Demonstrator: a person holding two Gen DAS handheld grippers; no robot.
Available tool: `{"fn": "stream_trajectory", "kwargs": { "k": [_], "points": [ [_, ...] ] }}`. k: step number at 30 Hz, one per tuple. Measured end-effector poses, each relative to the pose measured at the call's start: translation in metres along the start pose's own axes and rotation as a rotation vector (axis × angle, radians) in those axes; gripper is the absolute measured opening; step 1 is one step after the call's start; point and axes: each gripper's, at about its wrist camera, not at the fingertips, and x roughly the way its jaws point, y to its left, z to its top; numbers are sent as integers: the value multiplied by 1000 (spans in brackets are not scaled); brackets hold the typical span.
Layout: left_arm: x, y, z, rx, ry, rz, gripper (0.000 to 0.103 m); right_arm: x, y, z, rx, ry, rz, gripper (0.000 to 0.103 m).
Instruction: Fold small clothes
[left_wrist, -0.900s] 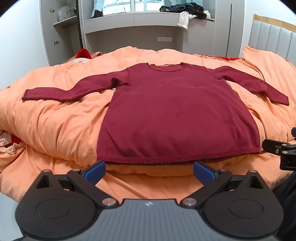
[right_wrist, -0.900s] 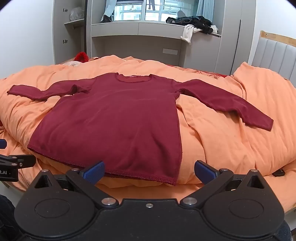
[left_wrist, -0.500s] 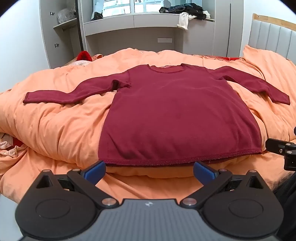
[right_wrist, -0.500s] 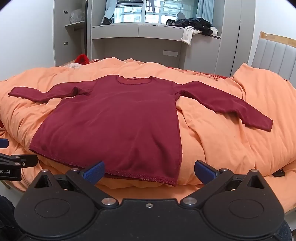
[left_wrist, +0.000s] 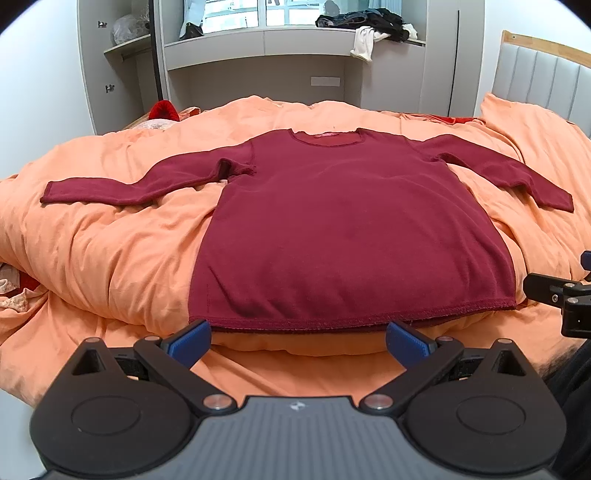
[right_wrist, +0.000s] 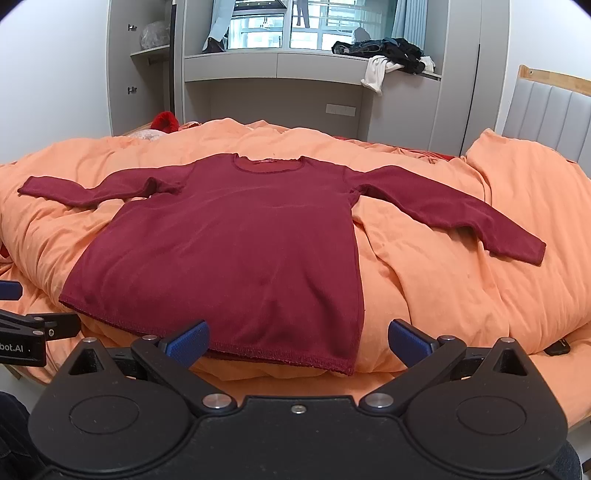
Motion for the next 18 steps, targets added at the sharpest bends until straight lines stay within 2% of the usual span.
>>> {"fn": "stream_trajectory", "kwargs": {
  "k": [18],
  "points": [
    [0,-1,1,-3,-2,-5,103,-4,3,4,-5,-11,4,103]
  ]
}}
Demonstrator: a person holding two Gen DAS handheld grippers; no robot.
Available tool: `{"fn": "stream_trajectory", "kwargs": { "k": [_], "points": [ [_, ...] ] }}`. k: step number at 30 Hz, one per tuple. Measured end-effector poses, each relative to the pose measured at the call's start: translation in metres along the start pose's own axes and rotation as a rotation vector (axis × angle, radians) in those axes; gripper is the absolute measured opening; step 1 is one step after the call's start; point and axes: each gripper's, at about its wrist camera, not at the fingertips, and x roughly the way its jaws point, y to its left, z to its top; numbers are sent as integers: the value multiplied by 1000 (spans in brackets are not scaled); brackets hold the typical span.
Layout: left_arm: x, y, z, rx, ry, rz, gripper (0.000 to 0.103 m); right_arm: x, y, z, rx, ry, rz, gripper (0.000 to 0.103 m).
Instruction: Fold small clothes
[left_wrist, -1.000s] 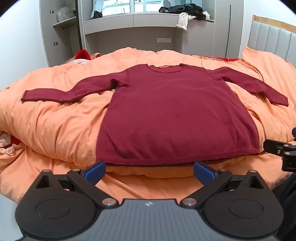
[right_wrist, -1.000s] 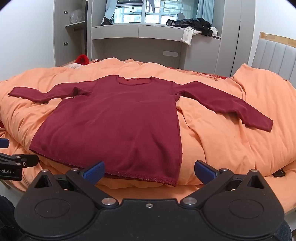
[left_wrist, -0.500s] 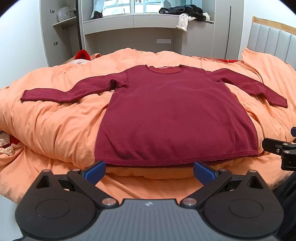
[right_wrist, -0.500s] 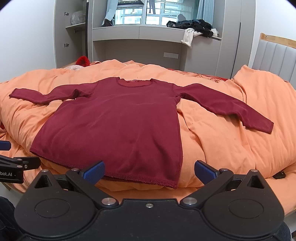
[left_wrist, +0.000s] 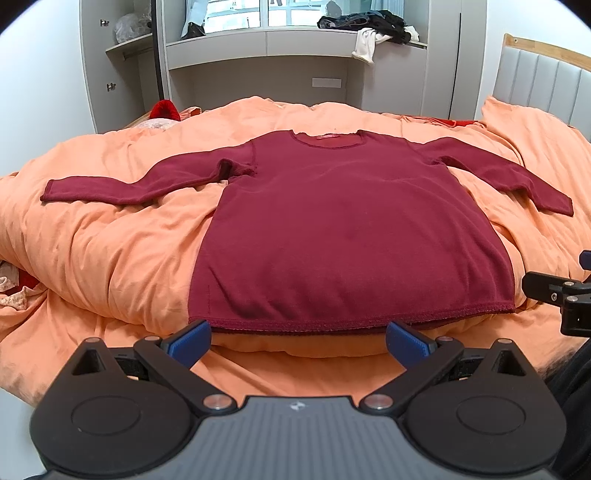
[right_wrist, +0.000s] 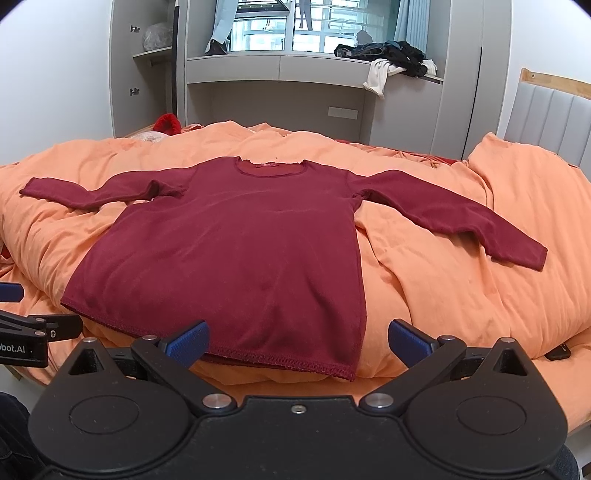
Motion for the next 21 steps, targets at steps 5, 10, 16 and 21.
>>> {"fn": "stream_trajectory", "kwargs": {
  "k": [5,10,16,21],
  "points": [
    [1,-1,-1,9,0,-8,103,0,0,0,-1,-1,0,103],
    [2,-2,-1,11,-1,-8,103,-1,0,0,0,-3,0,103],
    [2,-2,-1,11,-1,-7,103,-1,-1,3,2,-6,0,103],
    [1,-3,1,10,-6,-16,103,-2,-3,2,6,-13,-1,103]
  ]
}}
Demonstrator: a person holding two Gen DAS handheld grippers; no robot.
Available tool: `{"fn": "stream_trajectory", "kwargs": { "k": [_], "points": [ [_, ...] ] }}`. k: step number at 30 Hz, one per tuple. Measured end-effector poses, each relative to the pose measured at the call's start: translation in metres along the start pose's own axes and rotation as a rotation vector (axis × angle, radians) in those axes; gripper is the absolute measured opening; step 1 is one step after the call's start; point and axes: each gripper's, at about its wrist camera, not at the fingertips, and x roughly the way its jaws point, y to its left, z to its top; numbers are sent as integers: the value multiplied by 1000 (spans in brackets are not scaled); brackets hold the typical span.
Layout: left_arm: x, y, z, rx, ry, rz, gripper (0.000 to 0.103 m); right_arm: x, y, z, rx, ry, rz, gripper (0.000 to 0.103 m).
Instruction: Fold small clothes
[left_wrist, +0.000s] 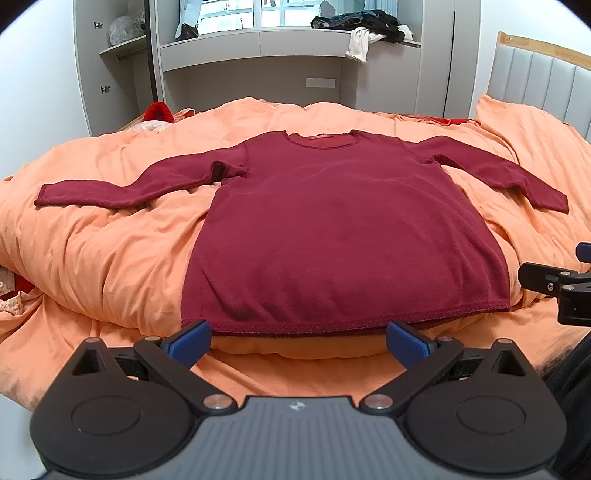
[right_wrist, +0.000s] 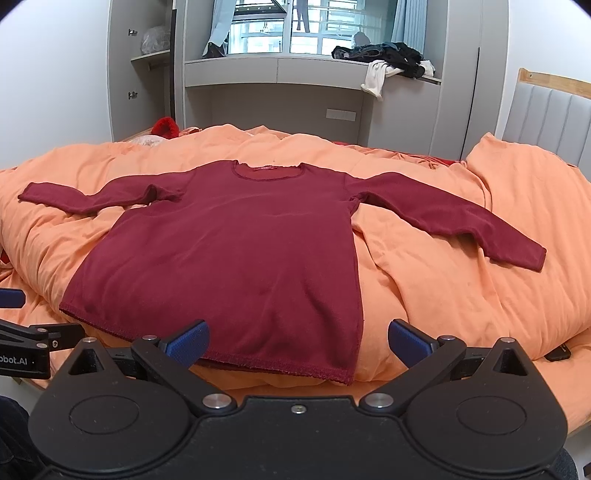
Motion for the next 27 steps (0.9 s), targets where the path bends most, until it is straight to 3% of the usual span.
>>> {"fn": "stream_trajectory", "kwargs": {
  "k": [10,15,23,27],
  "points": [
    [-3,-6,22,7,-76,3,103,0,-15,12,-44,-93,-25,103],
    [9,-11,41,2,-43,-38,103,0,-35,19,-31,-121,-64,103],
    [21,-26,81,46,-82,12,103,18,-122,42,88,-183,-125,103],
    [40,-30,92,51,-86,9,103,56,-184,46,220,-157,-129,103]
  ]
}}
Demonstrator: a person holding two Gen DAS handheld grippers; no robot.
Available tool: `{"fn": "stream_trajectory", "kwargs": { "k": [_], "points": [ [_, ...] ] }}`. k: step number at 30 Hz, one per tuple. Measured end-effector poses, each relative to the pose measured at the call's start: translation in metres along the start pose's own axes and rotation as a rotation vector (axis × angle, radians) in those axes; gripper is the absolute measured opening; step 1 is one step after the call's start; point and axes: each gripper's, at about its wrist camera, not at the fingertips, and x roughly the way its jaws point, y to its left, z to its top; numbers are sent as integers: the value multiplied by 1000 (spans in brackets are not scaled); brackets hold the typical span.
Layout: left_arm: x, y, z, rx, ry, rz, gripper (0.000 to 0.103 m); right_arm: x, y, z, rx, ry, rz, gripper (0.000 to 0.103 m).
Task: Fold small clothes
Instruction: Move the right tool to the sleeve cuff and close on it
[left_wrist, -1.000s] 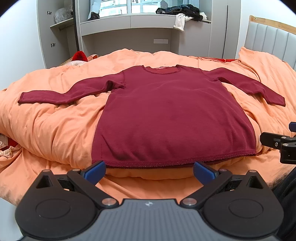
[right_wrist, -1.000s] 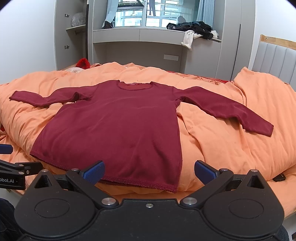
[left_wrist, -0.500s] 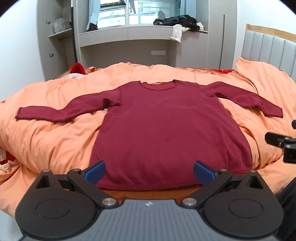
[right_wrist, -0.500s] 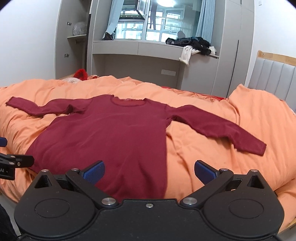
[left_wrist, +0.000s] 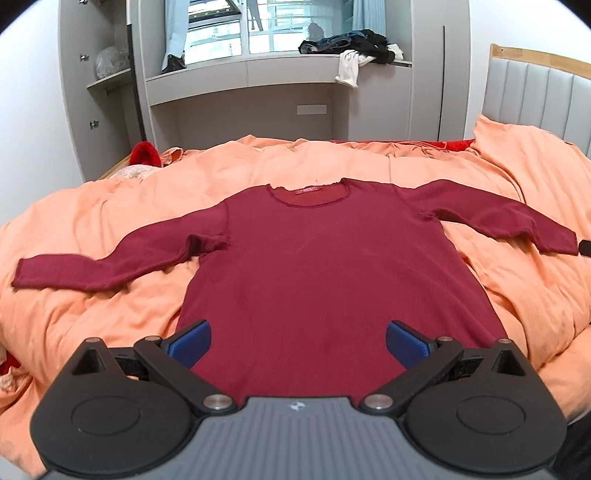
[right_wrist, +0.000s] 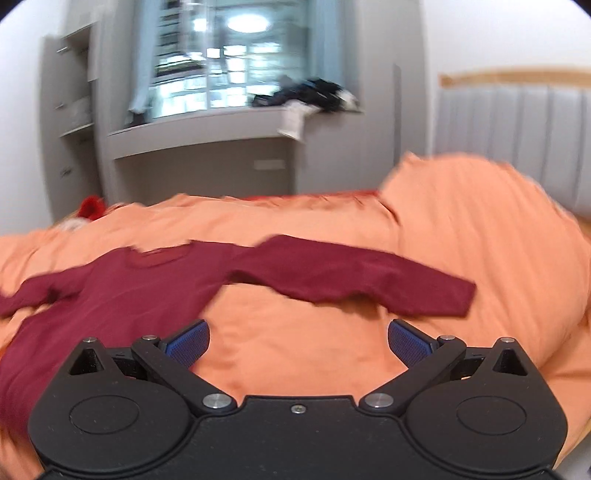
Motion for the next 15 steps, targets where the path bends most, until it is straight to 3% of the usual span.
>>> {"fn": "stream_trajectory", "kwargs": {
  "k": [7,15],
  "points": [
    [17,-8,9,50,-121,19,103,90,-110,-4,366,65,69,95],
    [38,-13,8,52,-69,-6,103,173,-206,-34,765,84,78,82]
  ]
}}
